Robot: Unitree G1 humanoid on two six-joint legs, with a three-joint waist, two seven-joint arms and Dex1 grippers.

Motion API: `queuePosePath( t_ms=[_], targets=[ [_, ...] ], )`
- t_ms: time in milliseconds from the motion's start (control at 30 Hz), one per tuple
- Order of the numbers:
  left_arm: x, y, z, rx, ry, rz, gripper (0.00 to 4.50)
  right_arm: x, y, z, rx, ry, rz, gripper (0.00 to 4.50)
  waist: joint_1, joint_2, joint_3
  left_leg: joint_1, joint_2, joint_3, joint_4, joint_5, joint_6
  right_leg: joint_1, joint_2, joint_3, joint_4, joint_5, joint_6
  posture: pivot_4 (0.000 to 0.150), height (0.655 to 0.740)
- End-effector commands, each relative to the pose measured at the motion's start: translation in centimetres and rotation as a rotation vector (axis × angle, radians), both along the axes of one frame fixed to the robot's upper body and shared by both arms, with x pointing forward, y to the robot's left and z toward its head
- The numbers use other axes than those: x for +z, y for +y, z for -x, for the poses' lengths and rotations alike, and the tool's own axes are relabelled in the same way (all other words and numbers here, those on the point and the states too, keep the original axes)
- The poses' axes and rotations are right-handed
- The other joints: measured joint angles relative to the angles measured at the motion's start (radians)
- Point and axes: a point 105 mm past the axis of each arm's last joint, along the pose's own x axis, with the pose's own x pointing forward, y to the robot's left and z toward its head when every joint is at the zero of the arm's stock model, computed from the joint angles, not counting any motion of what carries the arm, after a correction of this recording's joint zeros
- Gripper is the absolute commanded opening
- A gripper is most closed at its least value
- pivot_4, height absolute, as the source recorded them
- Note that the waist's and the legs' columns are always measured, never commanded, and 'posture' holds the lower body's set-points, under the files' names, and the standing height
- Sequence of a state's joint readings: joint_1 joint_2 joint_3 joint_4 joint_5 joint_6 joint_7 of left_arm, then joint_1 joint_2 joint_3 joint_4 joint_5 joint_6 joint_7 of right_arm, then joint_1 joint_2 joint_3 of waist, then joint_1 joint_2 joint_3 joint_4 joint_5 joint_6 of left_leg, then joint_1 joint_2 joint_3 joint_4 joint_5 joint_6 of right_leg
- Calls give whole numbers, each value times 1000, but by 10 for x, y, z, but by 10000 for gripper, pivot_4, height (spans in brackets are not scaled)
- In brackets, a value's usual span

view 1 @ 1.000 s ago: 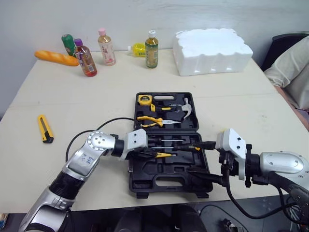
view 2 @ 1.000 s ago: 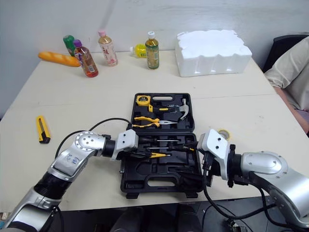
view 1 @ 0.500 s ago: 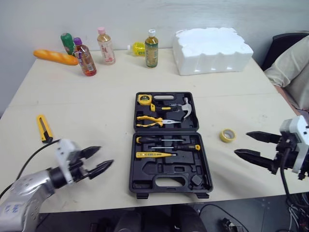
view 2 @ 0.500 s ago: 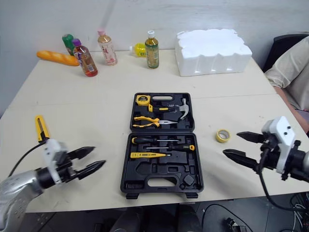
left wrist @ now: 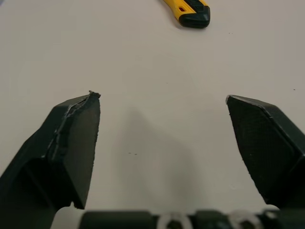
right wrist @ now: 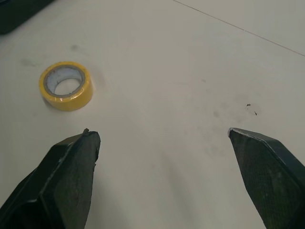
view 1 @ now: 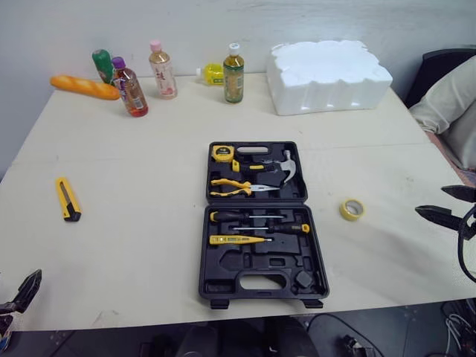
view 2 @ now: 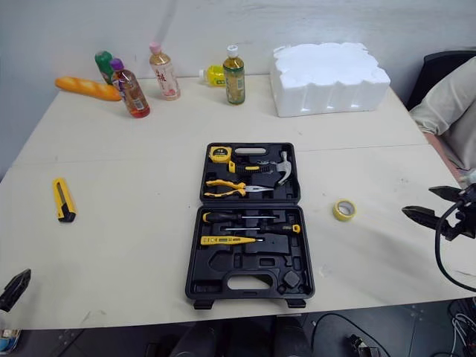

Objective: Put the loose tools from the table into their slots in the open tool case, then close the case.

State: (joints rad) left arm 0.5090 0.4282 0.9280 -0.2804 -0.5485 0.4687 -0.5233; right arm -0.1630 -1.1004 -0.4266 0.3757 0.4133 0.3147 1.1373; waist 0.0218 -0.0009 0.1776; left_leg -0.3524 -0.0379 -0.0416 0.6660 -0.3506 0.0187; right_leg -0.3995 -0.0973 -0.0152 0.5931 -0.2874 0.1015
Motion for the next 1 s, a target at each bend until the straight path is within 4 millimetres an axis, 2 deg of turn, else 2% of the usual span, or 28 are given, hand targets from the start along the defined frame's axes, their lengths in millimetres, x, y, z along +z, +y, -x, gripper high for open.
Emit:
queuePosePath(
  t_ms=[33, 167, 200, 333, 433, 500, 567, 767, 1000],
  targets=[
    [8, -16, -21, 4, -11, -1, 44250, 12, 34, -6, 127, -52, -30, 45000, 0, 0, 0, 0, 0, 0, 0, 0, 0, 0, 0, 0, 0, 1, 1, 1500, 7400],
    [8, -12, -38, 140, 105, -58, 44250, 17, 97, -2, 342, -51, -54, 45000, 0, 0, 0, 0, 2, -2, 0, 1, -4, -2, 3, -1, 4, 1, 2, 1500, 7400],
    [12, -19, -48, 135, 95, -13, 44250, 22, 116, 3, 436, -39, -43, 45000, 0, 0, 0, -1, 2, -2, 0, 1, -6, -4, 3, -1, 6, 1, 2, 1500, 7400],
    [24, -33, -75, 102, 73, 64, 44250, 29, 153, 9, 625, -16, 23, 45000, 2, 0, 0, -4, 1, 0, 1, 4, -10, -10, 3, 0, 11, 1, 2, 1500, 7400],
    [31, -24, -91, 133, 90, 79, 44250, 44, 187, 11, 765, -46, 5, 45000, 2, -2, 0, -3, 0, -1, 1, 5, -12, -10, 3, 0, 11, 1, 2, 1500, 7400],
    [37, -13, -107, 158, 118, 45, 44250, 60, 223, 16, 907, -94, -38, 45000, 1, -2, 0, -3, 0, -1, 0, 6, -12, -10, 3, -1, 12, 1, 1, 1500, 7400],
    [42, -3, -118, 191, 133, 47, 44250, 69, 247, 21, 1004, -123, -68, 45000, -2, -3, 1, -4, 0, -1, 0, 7, -14, -13, 4, -1, 14, 0, 0, 1500, 7400],
    [52, 7, -144, 216, 147, 44, 44250, 79, 287, 20, 1114, -173, -125, 45000, -1, -5, 1, -6, 0, -2, -1, 7, -14, -14, 3, -2, 16, 0, 0, 1500, 7400],
    [45, 14, -162, 237, 219, 66, 44250, 93, 313, 20, 1203, -204, -183, 45000, -1, -9, -1, -20, -2, -3, 5, 7, -13, -30, 1, -5, 27, 0, 0, 1500, 7400]
  ],
)
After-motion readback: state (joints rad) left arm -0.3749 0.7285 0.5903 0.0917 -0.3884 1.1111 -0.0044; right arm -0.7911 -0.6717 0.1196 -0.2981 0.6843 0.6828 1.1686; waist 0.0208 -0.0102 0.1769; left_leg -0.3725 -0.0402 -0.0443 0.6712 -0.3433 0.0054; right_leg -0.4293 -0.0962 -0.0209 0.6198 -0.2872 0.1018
